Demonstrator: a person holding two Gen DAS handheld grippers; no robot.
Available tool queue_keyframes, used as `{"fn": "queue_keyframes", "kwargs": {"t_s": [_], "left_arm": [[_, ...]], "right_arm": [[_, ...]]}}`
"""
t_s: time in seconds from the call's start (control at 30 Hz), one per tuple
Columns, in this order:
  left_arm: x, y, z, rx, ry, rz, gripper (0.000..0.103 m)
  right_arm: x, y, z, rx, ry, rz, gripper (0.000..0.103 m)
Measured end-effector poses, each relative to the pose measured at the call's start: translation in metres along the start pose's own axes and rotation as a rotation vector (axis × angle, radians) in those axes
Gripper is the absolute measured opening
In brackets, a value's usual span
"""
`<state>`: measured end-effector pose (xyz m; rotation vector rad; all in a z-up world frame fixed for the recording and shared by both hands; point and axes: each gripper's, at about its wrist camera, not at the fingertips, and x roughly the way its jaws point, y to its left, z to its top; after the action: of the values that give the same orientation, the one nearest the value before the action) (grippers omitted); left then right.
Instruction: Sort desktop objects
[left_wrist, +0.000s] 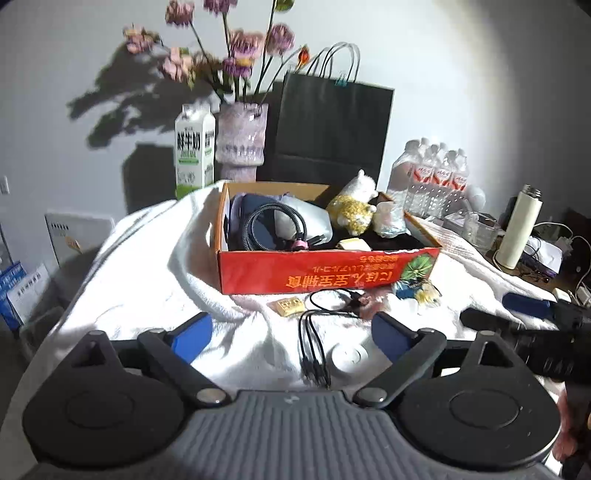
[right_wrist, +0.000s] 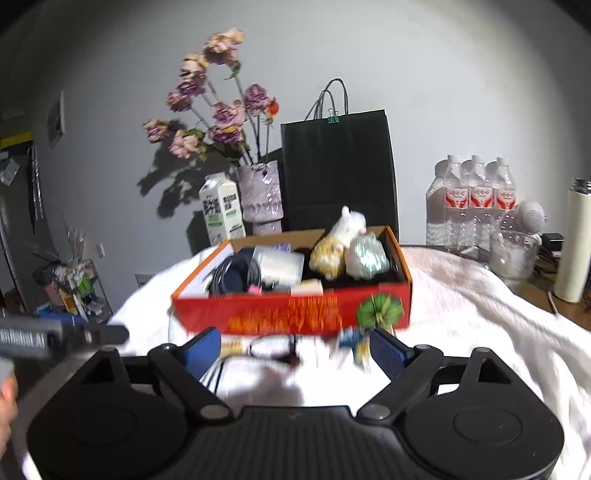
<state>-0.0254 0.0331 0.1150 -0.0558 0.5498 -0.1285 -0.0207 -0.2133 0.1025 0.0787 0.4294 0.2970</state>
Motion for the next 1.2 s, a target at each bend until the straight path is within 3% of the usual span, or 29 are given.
{"fn": "queue_keyframes", "kwargs": {"t_s": [0.13, 0.43, 0.8, 1.03, 1.13, 1.2], "left_arm": [[-0.011, -0.012, -0.027, 0.019, -0.029, 0.018, 0.098], [-0.009, -0.023, -0.061, 0.064, 0.029, 0.018, 0.098], [0.017, -0.018, -0.068, 0.061, 0.066, -0.001, 0.098], [0.054, -0.017, -0.046, 0.071, 0.043, -0.027, 0.095], [0.083, -0.017, -0.035, 0.062, 0.086, -0.046, 0.084], [0.102, -0.017, -0.027, 0.068, 0.104, -0.039, 0.069]], "right_arm": [[-0.024, 0.009, -0.033, -0.059, -0.023, -0.043, 0.087], [-0.043, 0.02, -0.073, -0.113, 0.005, -0.062, 0.087], [-0.025, 0.011, -0.08, -0.092, 0.033, -0.081, 0.084], [0.003, -0.002, -0.06, -0.076, 0.03, -0.064, 0.07], [0.024, -0.005, -0.049, -0.084, 0.032, -0.063, 0.065], [0.037, -0.006, -0.041, -0.086, 0.036, -0.063, 0.063]]}}
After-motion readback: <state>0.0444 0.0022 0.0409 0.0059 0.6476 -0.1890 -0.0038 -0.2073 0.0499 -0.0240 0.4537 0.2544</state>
